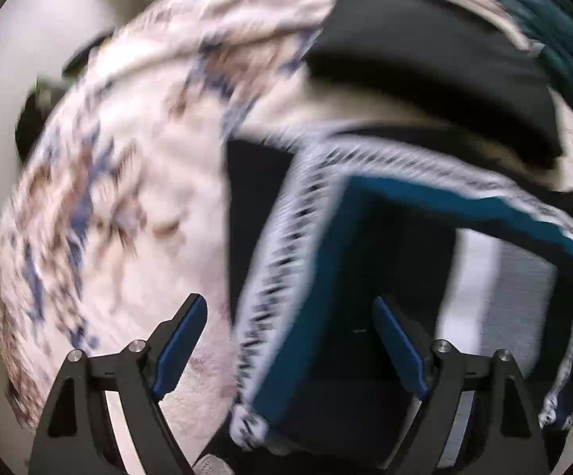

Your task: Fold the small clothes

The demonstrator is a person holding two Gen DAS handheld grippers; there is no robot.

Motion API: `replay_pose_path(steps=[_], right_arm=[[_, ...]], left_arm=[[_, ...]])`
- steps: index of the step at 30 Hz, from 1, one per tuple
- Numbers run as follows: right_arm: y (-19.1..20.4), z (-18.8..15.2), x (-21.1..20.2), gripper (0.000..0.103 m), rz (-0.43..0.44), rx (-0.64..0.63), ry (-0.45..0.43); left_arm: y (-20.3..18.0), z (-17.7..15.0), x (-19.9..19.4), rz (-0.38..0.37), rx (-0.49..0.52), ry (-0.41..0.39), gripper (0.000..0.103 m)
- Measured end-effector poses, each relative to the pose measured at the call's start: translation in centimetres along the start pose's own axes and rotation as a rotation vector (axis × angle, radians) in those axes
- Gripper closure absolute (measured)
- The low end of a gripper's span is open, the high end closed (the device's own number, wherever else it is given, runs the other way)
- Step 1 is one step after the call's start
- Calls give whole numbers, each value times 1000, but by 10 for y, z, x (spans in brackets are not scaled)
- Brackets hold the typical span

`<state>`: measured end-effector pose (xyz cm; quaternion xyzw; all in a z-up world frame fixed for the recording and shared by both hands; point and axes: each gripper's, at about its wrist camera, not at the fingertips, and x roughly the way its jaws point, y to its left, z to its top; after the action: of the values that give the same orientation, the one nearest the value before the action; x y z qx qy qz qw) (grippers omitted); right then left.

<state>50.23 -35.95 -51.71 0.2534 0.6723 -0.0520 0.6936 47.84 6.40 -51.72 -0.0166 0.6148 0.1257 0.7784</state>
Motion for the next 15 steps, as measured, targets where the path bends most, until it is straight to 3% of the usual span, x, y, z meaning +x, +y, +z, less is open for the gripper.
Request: replay_pose_path(steps=[1,2,7,11,15], right_arm=[[-4,-7,4,38,-30,-16,18],[-11,-16,5,39,-51,-23,29],[-67,-64,-11,39,-86,33,83],[-82,-69,-43,39,7,101,-10],[-75,-52,-52,39,64,89,-101]], left_arm=[[9,-1,8,-20,-27,16,10],[19,-1,12,-51,-59,25,4],[38,5,11,-126,-125,41,3],[37,9,-13,-163,-115,5,3],[35,13,-37,-139,-86,-57,3]])
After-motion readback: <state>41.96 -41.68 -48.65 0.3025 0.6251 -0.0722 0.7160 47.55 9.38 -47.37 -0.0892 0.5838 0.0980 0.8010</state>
